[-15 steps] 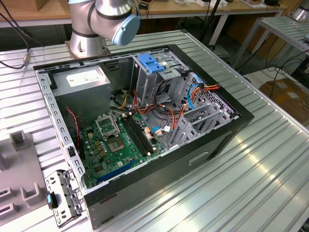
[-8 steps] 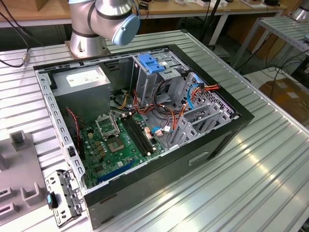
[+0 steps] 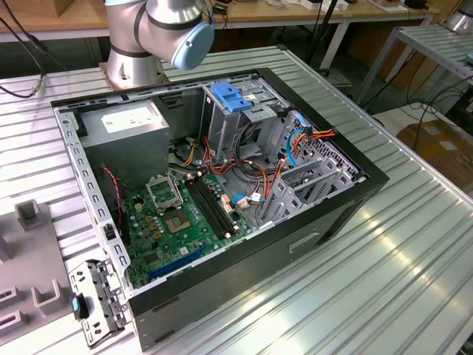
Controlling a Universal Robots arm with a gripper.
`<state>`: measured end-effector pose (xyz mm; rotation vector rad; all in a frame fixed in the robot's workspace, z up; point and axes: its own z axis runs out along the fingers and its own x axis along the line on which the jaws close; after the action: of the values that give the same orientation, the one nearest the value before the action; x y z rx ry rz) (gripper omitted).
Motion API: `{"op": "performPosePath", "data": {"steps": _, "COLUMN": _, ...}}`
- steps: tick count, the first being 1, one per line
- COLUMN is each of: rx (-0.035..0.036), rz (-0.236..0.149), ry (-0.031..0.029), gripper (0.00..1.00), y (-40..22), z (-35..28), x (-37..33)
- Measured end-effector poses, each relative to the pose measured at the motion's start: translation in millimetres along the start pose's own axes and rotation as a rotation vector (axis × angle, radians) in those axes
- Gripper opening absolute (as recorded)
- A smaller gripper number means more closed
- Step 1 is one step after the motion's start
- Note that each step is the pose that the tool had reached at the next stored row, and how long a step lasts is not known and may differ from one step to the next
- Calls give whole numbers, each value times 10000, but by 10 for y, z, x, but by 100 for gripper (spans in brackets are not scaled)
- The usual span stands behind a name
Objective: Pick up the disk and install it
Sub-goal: 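Pick up the disk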
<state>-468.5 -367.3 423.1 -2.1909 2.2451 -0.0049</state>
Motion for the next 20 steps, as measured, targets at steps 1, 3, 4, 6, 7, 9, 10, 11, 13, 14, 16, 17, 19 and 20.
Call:
{"op": "performPosePath", "data": {"steps": 1, "rx": 0, "rz": 0, "ry": 0, "gripper": 37, "y": 0, "z": -19, "x": 0}}
{"op": "performPosePath", "data": {"steps": 3, "rx": 0, "rz": 0, "ry": 0, "gripper": 37, "y": 0, "z": -59, "x": 0}}
{"op": "performPosePath", "data": {"steps": 4, "rx": 0, "rz": 0, "ry": 0, "gripper": 37, "y": 0, "z": -78, "x": 0}}
{"op": "performPosePath", "data": {"steps": 6, "rx": -1, "rz": 0, "ry": 1, "gripper": 37, "y": -1, "z": -120, "x": 0}}
{"op": "performPosePath", "data": {"steps": 7, "rx": -1, "rz": 0, "ry": 0, "gripper": 37, "y": -1, "z": -136, "x": 0}}
{"op": "performPosePath", "data": {"steps": 9, "rx": 1, "rz": 0, "ry": 0, "gripper": 37, "y": -1, "z": -182, "x": 0}}
{"op": "performPosePath", "data": {"steps": 10, "rx": 0, "rz": 0, "ry": 0, "gripper": 37, "y": -1, "z": -200, "x": 0}}
{"op": "performPosePath", "data": {"steps": 11, "rx": 0, "rz": 0, "ry": 0, "gripper": 37, "y": -1, "z": -222, "x": 0}}
{"op": "performPosePath", "data": {"steps": 13, "rx": 0, "rz": 0, "ry": 0, "gripper": 37, "y": -1, "z": -257, "x": 0}}
{"op": "performPosePath", "data": {"steps": 14, "rx": -1, "rz": 0, "ry": 0, "gripper": 37, "y": -1, "z": -274, "x": 0}}
{"op": "performPosePath", "data": {"steps": 16, "rx": 1, "rz": 0, "ry": -1, "gripper": 37, "y": -2, "z": -315, "x": 0}}
{"op": "performPosePath", "data": {"steps": 17, "rx": -1, "rz": 0, "ry": 0, "gripper": 37, "y": -2, "z": -351, "x": -1}}
{"op": "performPosePath", "data": {"steps": 19, "rx": 0, "rz": 0, "ry": -1, "gripper": 37, "y": -2, "z": -400, "x": 0}}
{"op": "performPosePath", "data": {"steps": 20, "rx": 0, "rz": 0, "ry": 0, "gripper": 37, "y": -3, "z": -418, "x": -1}}
